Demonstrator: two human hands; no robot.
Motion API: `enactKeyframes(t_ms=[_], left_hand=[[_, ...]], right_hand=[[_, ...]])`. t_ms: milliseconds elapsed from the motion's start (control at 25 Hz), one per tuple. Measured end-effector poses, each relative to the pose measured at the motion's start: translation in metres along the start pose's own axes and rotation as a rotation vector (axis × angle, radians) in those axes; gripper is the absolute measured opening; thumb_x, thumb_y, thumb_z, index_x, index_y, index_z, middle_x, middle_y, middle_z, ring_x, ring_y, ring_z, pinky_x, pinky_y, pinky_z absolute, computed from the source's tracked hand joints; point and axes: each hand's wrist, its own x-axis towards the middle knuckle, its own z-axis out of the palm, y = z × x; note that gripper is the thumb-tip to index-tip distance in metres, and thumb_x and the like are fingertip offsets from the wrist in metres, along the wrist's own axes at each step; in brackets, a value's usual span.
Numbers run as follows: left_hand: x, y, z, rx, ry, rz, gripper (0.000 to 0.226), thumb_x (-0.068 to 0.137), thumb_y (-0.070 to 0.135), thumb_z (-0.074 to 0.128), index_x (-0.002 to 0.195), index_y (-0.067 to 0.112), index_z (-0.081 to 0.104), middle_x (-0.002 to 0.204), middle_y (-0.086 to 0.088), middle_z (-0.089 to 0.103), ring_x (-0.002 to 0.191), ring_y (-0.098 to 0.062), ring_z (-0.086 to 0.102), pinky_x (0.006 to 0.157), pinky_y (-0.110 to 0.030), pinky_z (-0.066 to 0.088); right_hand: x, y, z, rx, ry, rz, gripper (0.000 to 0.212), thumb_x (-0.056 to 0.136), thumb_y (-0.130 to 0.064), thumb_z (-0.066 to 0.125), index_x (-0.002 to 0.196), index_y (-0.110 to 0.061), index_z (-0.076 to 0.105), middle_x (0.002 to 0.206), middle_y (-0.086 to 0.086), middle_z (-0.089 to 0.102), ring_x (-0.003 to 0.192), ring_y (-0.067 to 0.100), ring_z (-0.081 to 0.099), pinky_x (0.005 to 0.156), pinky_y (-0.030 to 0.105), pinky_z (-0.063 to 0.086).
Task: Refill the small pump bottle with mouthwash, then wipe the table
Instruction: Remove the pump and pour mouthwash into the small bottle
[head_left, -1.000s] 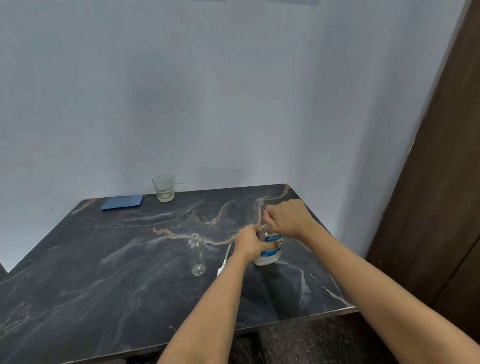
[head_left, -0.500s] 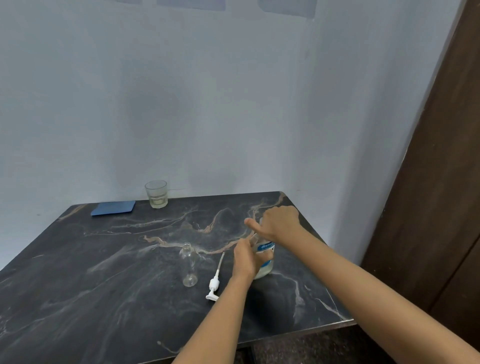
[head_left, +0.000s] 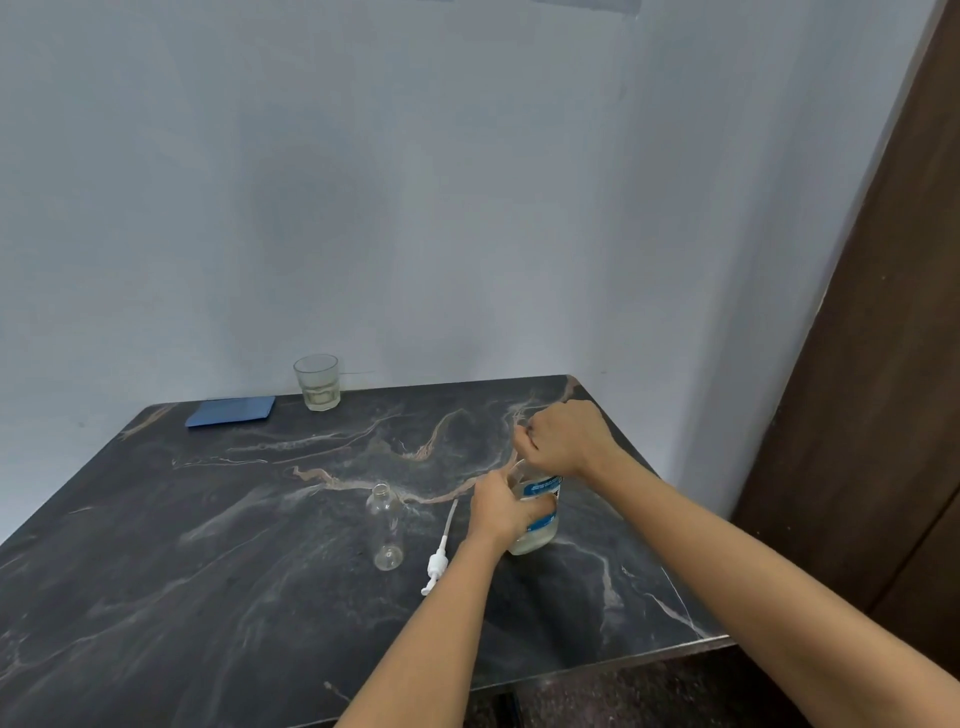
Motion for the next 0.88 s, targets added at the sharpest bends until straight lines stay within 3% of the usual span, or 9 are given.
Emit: enactKeyframes(t_ms=[160,280,400,520,600,720,800,880], left_hand=[[0.0,0.0,-0.001,-0.008,-0.009,0.025,0.041,0.071,0.015,0.08,0.109,0.022,0.064,0.103,0.004,0.071,0.093,-0.01,0.067,0.087,-0.027,0.054],[0.0,-0.001,-0.002,-0.01,-0.014,0.023,0.044,0.069,0.016,0.08,0.11,0.022,0.064,0.105,0.002,0.07,0.095,-0.012,0.067,0.089,-0.03,0.054],[0.0,-0.001,-0.002,-0.018,-0.027,0.023,0.04,0.069,0.016,0.079,0.105,0.022,0.064,0.103,0.003,0.071,0.095,-0.013,0.068,0.091,-0.034,0.055],[0.0,0.0,-0.005,-0.036,-0.06,0.007,0.042,0.07,0.014,0.08,0.108,0.02,0.063,0.103,0.003,0.07,0.095,-0.012,0.067,0.091,-0.034,0.055],[0.001,0.0,-0.008,-0.052,-0.14,-0.005,0.047,0.071,0.011,0.081,0.114,0.014,0.062,0.107,0.001,0.069,0.097,-0.012,0.067,0.091,-0.033,0.055],[-0.001,-0.001,-0.009,-0.092,-0.171,0.0,0.047,0.073,0.007,0.08,0.114,0.015,0.059,0.109,0.002,0.067,0.098,-0.012,0.066,0.087,-0.026,0.054],[-0.002,-0.001,-0.008,-0.119,-0.148,0.009,0.047,0.074,0.006,0.079,0.113,0.018,0.058,0.106,0.003,0.067,0.096,-0.01,0.066,0.082,-0.02,0.053],[-0.001,-0.002,-0.007,-0.13,-0.151,0.021,0.05,0.073,0.006,0.08,0.118,0.017,0.059,0.111,0.0,0.068,0.098,-0.011,0.066,0.084,-0.021,0.054]], right_hand=[[0.004,0.008,0.005,0.017,0.063,-0.107,0.047,0.086,-0.042,0.016,0.048,-0.018,0.029,0.044,-0.005,0.03,0.04,0.008,0.025,0.046,0.022,0.021],[0.006,0.009,0.007,0.039,0.094,-0.152,0.049,0.076,-0.045,0.005,0.049,-0.016,0.033,0.043,-0.003,0.028,0.039,0.009,0.022,0.048,0.024,0.025],[0.006,0.012,0.01,0.083,0.103,-0.208,0.048,0.078,-0.044,0.008,0.051,-0.016,0.037,0.042,-0.004,0.026,0.038,0.008,0.019,0.052,0.026,0.031],[0.006,0.015,0.008,0.112,0.123,-0.307,0.041,0.081,-0.039,0.018,0.05,-0.017,0.031,0.041,-0.006,0.021,0.037,0.006,0.013,0.045,0.023,0.018],[0.007,0.019,0.006,0.107,0.122,-0.425,0.037,0.084,-0.033,0.027,0.051,-0.017,0.032,0.042,-0.006,0.023,0.038,0.007,0.013,0.043,0.023,0.017],[0.007,0.027,0.009,0.143,0.064,-0.518,0.039,0.09,-0.037,0.03,0.062,-0.015,0.045,0.052,-0.004,0.041,0.043,0.01,0.031,0.045,0.026,0.031],[0.004,0.032,0.006,0.247,0.015,-0.499,0.046,0.089,-0.05,0.029,0.08,-0.013,0.054,0.07,-0.002,0.053,0.058,0.012,0.046,0.059,0.029,0.044],[-0.002,0.039,-0.002,0.368,-0.125,-0.413,0.045,0.084,-0.053,0.034,0.101,-0.018,0.057,0.092,-0.005,0.053,0.078,0.011,0.05,0.076,0.03,0.046]])
